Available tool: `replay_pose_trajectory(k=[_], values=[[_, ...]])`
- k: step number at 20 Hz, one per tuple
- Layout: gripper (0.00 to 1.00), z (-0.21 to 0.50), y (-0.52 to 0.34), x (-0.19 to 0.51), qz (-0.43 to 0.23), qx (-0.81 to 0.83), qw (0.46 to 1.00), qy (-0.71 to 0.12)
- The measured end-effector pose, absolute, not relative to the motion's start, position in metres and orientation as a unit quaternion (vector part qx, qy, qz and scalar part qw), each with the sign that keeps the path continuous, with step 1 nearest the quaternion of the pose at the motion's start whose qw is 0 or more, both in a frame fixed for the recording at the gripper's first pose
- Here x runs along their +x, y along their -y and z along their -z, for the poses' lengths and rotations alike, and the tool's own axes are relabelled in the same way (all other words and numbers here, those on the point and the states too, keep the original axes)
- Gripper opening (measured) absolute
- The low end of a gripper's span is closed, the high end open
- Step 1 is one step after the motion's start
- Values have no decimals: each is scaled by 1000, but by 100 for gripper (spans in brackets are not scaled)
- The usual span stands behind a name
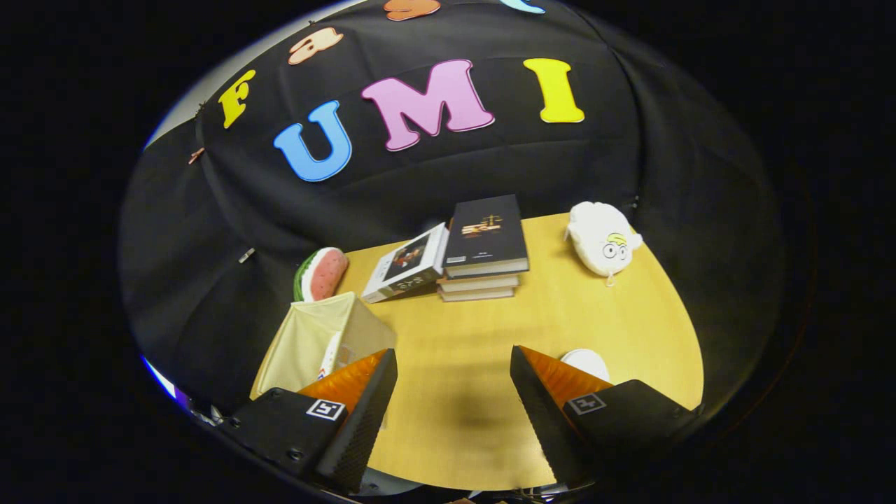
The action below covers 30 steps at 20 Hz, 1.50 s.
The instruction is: Open the storage box then place both shoes into the box .Put the left shoe in first, then the right shoe, with the right side of both shoes facing outward in a uniform manner.
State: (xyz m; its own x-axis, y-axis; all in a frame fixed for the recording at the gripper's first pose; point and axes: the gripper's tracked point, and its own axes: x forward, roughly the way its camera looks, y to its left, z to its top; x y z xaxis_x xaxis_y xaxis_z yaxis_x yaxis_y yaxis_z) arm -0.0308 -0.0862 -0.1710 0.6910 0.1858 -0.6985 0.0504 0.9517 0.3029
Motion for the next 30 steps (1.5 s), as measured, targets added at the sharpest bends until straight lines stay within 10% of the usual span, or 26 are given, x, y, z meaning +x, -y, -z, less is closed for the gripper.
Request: replay_pose_trajectory(k=[10,30], values=[[99,262,227,-92,0,119,872,-475],[98,388,209,-128,-63,103,791,-600]])
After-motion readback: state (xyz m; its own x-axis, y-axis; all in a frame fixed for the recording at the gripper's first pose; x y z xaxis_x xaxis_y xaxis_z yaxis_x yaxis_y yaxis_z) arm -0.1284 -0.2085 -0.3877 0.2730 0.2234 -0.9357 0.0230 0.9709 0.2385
